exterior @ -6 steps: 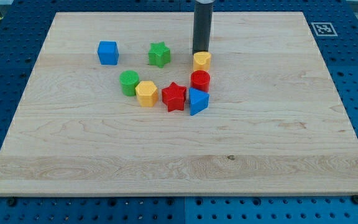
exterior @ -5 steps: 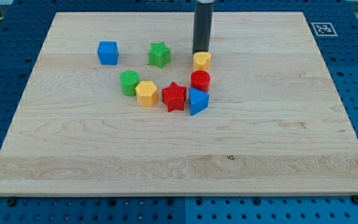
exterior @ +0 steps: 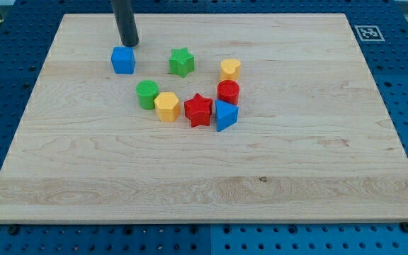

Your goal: Move the green star towards the heart

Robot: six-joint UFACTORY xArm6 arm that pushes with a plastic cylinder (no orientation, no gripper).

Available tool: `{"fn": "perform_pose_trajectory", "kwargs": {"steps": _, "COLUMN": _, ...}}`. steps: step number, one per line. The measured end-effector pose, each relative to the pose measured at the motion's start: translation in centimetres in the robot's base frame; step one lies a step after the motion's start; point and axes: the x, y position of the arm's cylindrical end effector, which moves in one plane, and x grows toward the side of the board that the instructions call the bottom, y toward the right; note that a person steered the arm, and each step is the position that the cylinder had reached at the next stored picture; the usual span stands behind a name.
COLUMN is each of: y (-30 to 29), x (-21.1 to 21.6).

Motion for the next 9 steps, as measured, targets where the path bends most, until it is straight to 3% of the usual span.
{"fn": "perform_pose_trajectory", "kwargs": {"steps": 3, "y": 4.0, "x": 3.9}}
{"fn": "perform_pose_trajectory", "kwargs": {"steps": 5, "y": 7.9, "x": 3.9}}
{"fn": "perform_pose_trajectory", "kwargs": {"steps": 9, "y": 2.8, "x": 5.5}}
